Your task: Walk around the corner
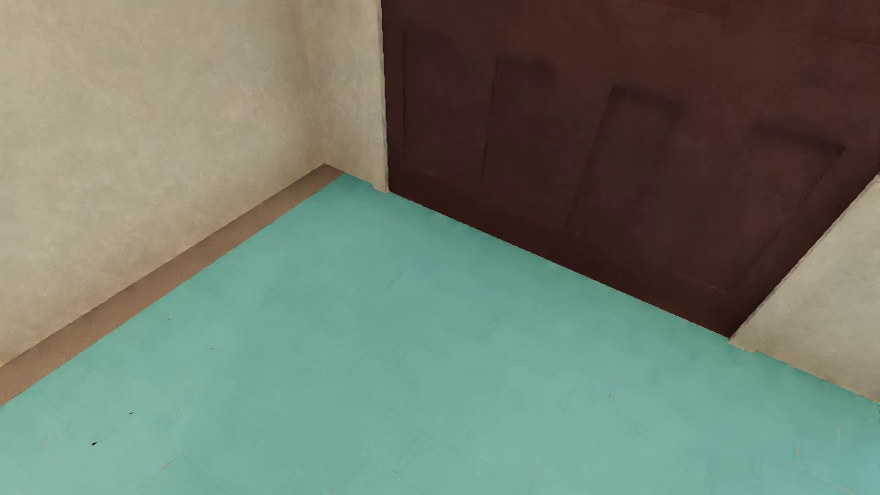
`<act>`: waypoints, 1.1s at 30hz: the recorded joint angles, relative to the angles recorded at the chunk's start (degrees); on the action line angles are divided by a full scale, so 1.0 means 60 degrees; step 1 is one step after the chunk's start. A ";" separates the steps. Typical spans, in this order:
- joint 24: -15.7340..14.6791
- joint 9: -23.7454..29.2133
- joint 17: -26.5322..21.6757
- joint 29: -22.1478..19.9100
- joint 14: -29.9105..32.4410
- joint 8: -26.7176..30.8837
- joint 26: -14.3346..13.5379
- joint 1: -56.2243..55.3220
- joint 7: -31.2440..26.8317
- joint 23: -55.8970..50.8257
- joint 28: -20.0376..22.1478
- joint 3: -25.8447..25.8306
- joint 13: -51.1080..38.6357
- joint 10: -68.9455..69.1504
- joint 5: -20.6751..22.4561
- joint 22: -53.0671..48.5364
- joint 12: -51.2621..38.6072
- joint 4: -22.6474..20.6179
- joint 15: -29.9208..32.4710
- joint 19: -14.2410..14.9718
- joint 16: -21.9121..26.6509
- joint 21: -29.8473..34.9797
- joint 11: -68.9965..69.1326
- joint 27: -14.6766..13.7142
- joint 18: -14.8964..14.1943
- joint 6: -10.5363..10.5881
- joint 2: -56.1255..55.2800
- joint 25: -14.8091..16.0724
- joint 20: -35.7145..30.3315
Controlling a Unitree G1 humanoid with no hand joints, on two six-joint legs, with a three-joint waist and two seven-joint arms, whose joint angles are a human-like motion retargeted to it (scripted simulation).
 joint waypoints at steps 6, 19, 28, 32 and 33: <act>0.0000 0.0483 -0.0299 0.0000 -0.0910 0.0000 0.0000 0.2393 0.0000 -0.0954 0.0000 0.0315 -0.0595 -0.0210 0.0231 -0.1578 -0.0089 0.0374 0.2852 0.0000 -0.0192 -0.2275 -0.6266 0.0000 0.0000 0.0254 -0.0474 0.0000 0.1215; 0.0000 0.0194 -0.1037 0.0000 0.4917 0.0000 0.0000 -0.3874 0.0000 -0.1622 0.0000 0.2690 -0.1662 0.2389 0.0668 0.0561 0.1974 0.0350 -0.0108 0.0000 0.0053 -0.3895 -0.6124 0.0000 0.0000 0.0887 0.3436 0.0000 -0.1035; 0.0000 -0.0565 -0.0424 0.0000 0.1477 0.0000 0.0000 -0.2779 0.0000 -0.1408 0.0000 0.2484 -0.1056 0.0611 0.0091 0.0960 0.2046 -0.0252 0.1332 0.0000 -0.0558 -0.3061 -0.2390 0.0000 0.0000 0.0232 0.3468 0.0000 -0.1887; 0.0000 -0.0201 -0.0251 0.0000 -0.0237 0.0000 0.0000 -0.0966 0.0000 -0.0563 0.0000 0.1056 -0.0721 0.0375 -0.0565 0.0174 0.0688 -0.0280 0.0759 0.0000 -0.0175 -0.1362 0.0981 0.0000 0.0000 0.0410 0.0910 0.0000 -0.0063; 0.0000 -0.0078 -0.0239 0.0000 -0.0409 0.0000 0.0000 -0.0466 0.0000 -0.0491 0.0000 0.0901 -0.0597 0.0264 -0.0351 -0.0371 0.0490 -0.0209 0.0090 0.0000 -0.0112 -0.1127 0.0366 0.0000 0.0000 0.0484 0.0520 0.0000 0.0733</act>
